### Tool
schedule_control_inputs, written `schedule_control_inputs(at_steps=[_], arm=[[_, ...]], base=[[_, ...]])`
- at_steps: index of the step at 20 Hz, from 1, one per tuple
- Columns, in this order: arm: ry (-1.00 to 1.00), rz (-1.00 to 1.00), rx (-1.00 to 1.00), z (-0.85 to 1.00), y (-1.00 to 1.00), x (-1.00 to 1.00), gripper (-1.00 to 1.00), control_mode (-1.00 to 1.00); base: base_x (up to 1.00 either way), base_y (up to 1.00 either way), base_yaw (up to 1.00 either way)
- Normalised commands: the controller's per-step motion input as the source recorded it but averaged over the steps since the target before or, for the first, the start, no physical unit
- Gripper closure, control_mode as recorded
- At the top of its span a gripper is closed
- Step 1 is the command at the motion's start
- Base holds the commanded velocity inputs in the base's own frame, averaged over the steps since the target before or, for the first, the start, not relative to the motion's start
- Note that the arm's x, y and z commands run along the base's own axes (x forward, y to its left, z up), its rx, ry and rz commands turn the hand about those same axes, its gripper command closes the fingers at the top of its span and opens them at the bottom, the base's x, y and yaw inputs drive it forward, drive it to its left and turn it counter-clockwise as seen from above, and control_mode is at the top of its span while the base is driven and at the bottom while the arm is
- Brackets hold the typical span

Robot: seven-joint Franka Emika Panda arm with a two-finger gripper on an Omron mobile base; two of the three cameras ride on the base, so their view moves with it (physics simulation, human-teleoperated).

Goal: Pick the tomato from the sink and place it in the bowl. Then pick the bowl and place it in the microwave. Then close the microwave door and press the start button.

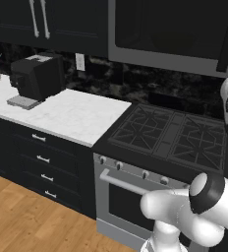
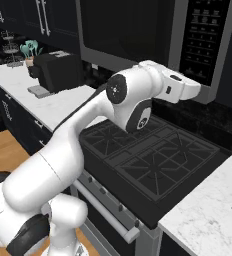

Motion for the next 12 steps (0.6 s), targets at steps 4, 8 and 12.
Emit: schedule_control_inputs(at_steps=[4, 8, 12], arm=[[0.00, 0.00, 0.05, 0.00, -0.25, 0.03, 1.00, -1.00], [0.00, 0.00, 0.04, 0.00, -0.23, 0.20, 1.00, -1.00], [0.00, 0.00, 0.01, 0.00, -0.15, 0.22, 1.00, -1.00]], base=[[0.00, 0.00, 0.00], [0.00, 0.00, 0.00], [0.00, 0.00, 0.00]])
